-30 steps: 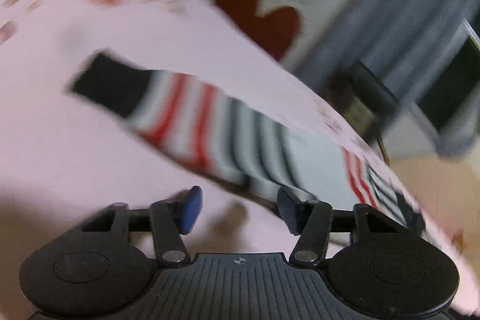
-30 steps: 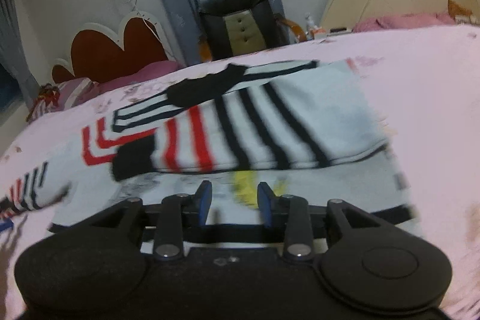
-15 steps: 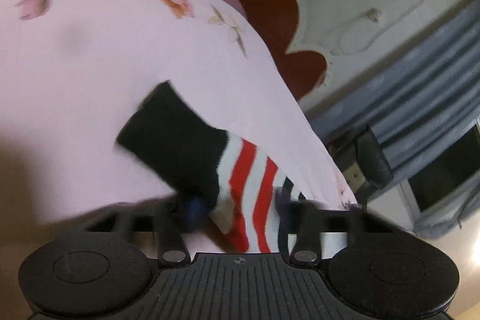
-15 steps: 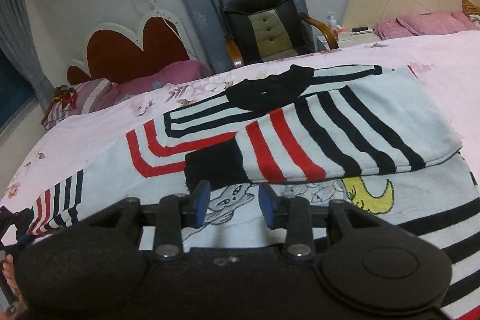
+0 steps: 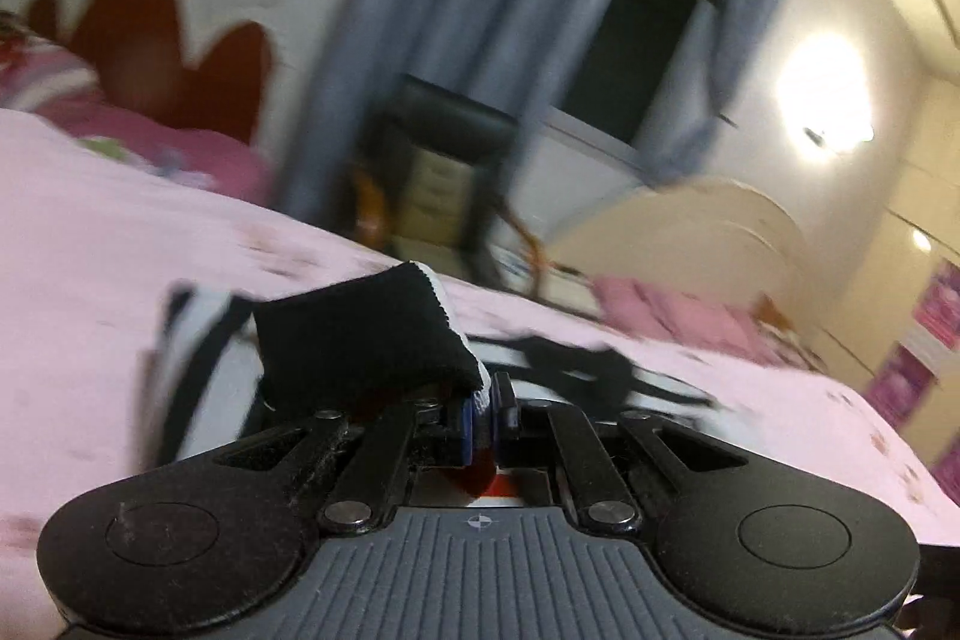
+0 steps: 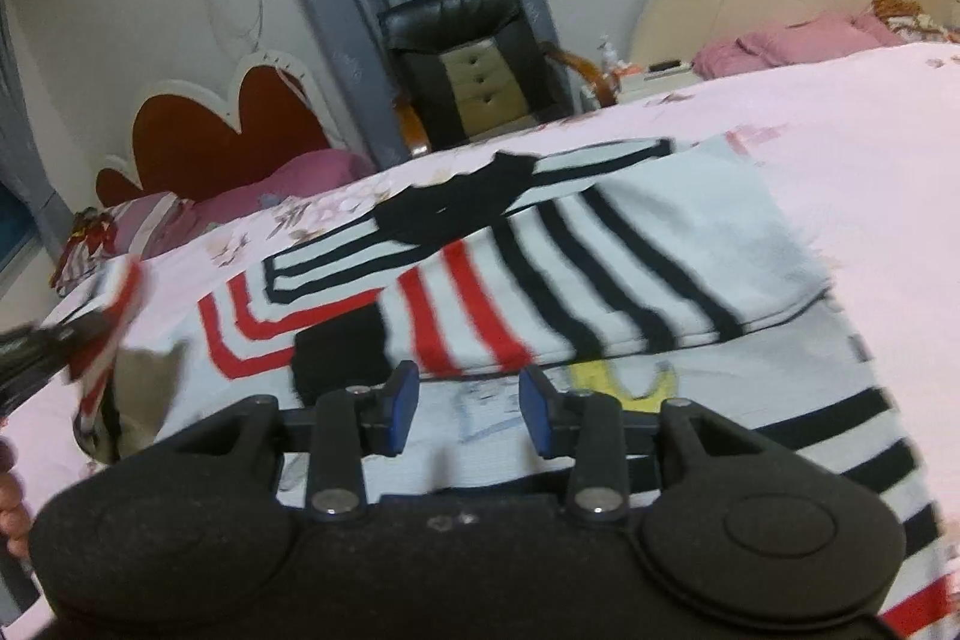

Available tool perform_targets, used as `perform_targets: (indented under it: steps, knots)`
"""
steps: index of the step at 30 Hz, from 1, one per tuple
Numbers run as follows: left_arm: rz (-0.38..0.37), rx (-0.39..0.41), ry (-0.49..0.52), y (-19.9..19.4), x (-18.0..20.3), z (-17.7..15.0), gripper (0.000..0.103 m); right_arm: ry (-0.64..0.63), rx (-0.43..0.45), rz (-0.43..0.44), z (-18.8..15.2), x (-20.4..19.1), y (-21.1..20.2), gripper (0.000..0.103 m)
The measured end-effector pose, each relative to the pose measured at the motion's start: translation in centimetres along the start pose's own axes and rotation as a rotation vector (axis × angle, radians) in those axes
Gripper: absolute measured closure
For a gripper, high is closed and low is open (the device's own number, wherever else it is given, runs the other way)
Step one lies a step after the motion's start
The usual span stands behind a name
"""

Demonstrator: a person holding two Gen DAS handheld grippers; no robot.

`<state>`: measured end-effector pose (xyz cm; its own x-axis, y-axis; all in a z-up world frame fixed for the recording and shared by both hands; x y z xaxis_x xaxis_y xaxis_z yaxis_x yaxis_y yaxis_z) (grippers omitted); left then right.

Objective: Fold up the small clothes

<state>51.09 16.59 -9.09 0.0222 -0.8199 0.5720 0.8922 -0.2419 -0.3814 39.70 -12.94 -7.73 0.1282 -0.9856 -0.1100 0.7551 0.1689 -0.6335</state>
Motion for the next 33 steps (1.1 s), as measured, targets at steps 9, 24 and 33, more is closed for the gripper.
perform_targets:
  steps: [9,24,33]
  knots:
    - [-0.044,-0.211,0.2,9.8,13.1,-7.1,0.098,0.08,0.02,-0.056,-0.5,8.3,-2.4,0.065]
    - [0.025,-0.105,0.252,0.9,13.0,-11.2,0.027,0.132,0.005,0.086,0.9,12.0,1.2,0.054]
    - [0.35,-0.011,0.12,-4.2,0.2,-5.0,0.027,0.284,-0.078,0.057,2.1,11.7,7.6,0.053]
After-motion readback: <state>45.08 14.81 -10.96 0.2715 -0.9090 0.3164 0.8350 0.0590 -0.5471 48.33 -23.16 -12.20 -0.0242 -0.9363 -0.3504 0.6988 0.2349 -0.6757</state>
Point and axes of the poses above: each gripper's, at about its wrist camera, not at the fingertips, and y roughly the way its jaws point, x to its right, z to its top, the point moved 3 cm from there along y, roughly the way its jaws point, and after that the axes turned 13 degrees about -y, right-handed, at the moved point
